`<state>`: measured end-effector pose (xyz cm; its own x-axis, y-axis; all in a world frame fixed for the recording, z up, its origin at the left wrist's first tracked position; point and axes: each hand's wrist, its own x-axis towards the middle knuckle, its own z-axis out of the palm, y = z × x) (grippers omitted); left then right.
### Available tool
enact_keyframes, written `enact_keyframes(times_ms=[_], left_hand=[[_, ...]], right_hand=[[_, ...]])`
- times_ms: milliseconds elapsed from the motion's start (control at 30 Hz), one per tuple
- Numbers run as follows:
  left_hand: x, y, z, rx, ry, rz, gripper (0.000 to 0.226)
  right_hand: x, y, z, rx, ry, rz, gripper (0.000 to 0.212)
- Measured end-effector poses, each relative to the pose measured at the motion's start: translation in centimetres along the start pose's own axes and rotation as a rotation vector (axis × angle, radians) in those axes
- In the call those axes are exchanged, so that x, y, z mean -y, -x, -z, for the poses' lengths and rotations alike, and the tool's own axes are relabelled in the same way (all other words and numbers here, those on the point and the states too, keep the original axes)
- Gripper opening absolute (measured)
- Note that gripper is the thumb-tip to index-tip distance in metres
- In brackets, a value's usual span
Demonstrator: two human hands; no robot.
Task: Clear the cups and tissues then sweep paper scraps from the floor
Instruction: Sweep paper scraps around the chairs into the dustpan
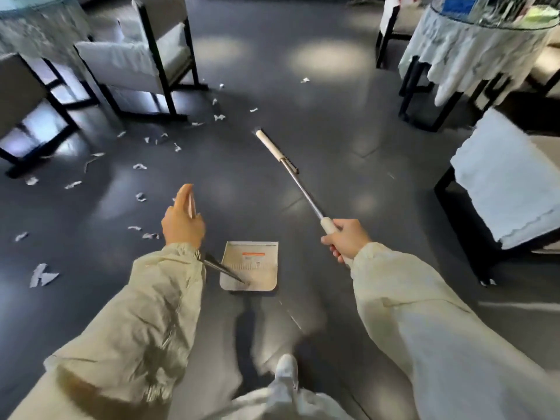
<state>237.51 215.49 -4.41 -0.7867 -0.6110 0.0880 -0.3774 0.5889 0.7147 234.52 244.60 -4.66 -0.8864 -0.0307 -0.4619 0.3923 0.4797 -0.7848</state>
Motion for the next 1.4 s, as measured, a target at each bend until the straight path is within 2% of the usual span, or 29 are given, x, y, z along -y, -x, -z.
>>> enact_keyframes(times_ms=[200, 467, 567, 733, 900, 1200, 1400], left_hand=[[-10.4, -18.0, -10.2, -0.005, -0.028, -0.029, 0.063], [-22.7, -42.5, -27.4, -0.087, -0.017, -0.017, 0.066], [-27.1, -50.8, -31.8, -0.103, -0.036, -0.042, 0.067], [-33.0, -64.8, -40.0, -0.151, 0.018, 0.025, 0.067], [-38.7, -80.3, -50.7, -0.085, 0.05, -0.007, 0.064], [-51.8, -105.4, -65.9, 0.003, -0.004, -0.102, 0.064], [-58.4, -121.2, -79.6, 0.033, -0.044, -0.107, 0.062]], right_hand=[[8.4, -18.5, 7.8, -0.005, -0.028, -0.042, 0.021], [22.1, -48.0, 16.3, 0.032, -0.05, -0.022, 0.035], [28.1, -57.3, 18.9, 0.041, -0.031, -0.01, 0.034], [36.0, -73.3, 22.5, 0.061, -0.025, -0.005, 0.03], [42.7, -91.2, 25.7, 0.075, 0.037, 0.0, 0.037], [54.8, -119.3, 33.5, 0.092, 0.076, -0.044, 0.035], [61.4, -140.3, 39.0, 0.101, 0.116, -0.042, 0.037]])
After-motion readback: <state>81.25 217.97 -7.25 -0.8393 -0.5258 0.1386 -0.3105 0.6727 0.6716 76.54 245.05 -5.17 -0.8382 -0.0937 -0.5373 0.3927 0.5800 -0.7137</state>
